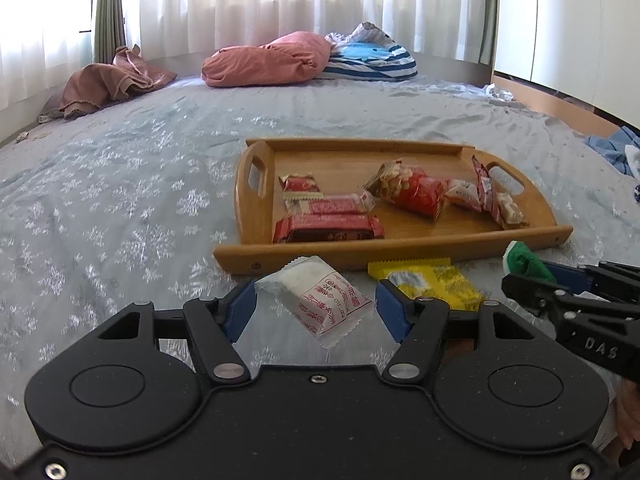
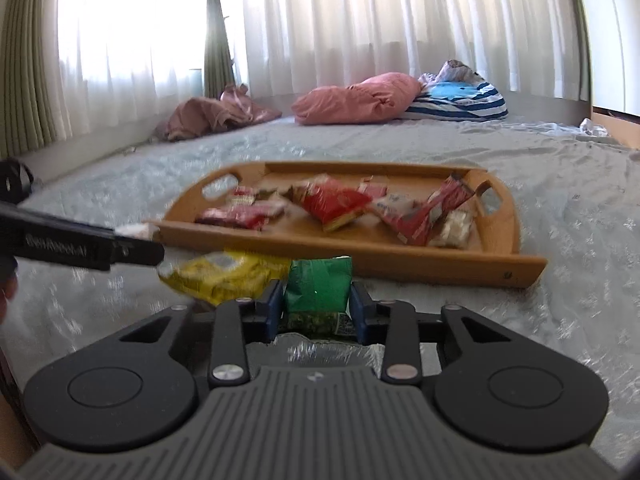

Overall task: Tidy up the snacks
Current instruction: 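Grasp the white candy packet with the left tool while the right tool grasps the green packet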

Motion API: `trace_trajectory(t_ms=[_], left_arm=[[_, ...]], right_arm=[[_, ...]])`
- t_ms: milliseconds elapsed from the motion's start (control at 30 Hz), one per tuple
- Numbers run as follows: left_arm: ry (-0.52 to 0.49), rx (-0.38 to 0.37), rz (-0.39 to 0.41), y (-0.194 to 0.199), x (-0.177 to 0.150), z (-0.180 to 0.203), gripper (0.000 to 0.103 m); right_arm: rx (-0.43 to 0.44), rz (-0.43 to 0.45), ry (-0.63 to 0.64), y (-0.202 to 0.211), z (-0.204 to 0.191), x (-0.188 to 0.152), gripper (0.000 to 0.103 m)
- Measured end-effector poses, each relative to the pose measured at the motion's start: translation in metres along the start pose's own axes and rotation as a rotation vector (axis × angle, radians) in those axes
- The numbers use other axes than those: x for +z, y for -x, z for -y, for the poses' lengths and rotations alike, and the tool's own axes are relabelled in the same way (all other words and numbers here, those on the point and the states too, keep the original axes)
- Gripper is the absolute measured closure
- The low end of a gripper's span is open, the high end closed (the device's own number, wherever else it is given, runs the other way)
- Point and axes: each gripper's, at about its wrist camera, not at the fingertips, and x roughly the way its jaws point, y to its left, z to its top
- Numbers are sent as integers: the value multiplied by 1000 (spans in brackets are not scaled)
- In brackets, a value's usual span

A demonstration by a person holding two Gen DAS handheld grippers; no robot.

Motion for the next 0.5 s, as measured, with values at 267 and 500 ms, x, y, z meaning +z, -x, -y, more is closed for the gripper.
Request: trace_trajectory(t_ms=[267,500], left_arm=[[1,-25,50,-2,29,2,40],[30,-59,74,-14,61,1,40]], right_arm=[[-31,32,-62,7,5,25,64],[-90,50,-24,-6,6,53,63]])
